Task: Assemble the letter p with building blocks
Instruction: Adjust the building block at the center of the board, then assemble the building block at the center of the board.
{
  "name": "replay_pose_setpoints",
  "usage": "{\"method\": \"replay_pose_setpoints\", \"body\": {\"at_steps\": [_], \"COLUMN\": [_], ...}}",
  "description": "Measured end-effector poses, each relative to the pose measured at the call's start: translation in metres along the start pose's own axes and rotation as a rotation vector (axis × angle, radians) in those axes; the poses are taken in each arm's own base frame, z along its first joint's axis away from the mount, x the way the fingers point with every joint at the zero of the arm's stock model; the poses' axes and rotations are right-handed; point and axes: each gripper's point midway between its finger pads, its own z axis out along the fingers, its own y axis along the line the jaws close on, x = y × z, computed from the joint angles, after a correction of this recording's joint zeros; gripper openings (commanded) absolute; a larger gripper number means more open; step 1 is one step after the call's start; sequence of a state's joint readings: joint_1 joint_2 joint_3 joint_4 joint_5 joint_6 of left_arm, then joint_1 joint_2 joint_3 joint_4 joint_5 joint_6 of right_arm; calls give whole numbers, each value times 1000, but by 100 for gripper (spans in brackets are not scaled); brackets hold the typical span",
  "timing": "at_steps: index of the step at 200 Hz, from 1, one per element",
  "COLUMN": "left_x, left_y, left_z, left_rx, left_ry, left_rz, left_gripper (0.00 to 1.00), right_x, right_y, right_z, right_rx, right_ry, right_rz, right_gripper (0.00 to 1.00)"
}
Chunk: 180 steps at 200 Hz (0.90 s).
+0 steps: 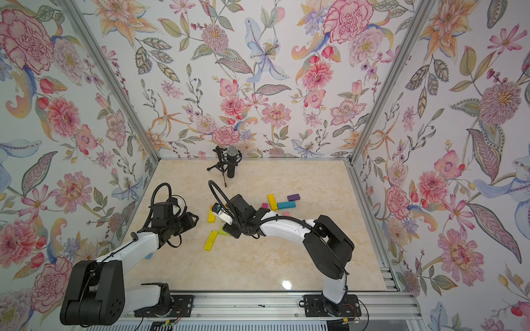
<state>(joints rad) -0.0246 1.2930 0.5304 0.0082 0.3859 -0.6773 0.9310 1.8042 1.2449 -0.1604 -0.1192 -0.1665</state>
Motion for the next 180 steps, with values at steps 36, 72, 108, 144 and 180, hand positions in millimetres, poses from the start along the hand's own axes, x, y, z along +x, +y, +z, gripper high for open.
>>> {"method": "replay_pose_setpoints", "body": {"at_steps": [36,72,108,144,180], "left_x": [1,1,0,-2,-2], "left_y": [1,1,0,0,1], "left_z": [3,3,2,0,0], "left_rx": [-1,-1,1,3,0], "left_ry": [5,5,1,-8,-7], "left_rz": [-2,-1,0,1,-3], "left_gripper": [40,40,40,40,40], "right_x": [31,56,72,78,77], "right_y": [-28,-4,17,21,23], "right_z": [2,26,42,48,56], "right_rx": [11,-64,-112,-128,-143], "right_ry": [51,132,182,195,179], "right_rz": [219,292,330,359,373], "right_gripper": [10,5,5,4,4]}}
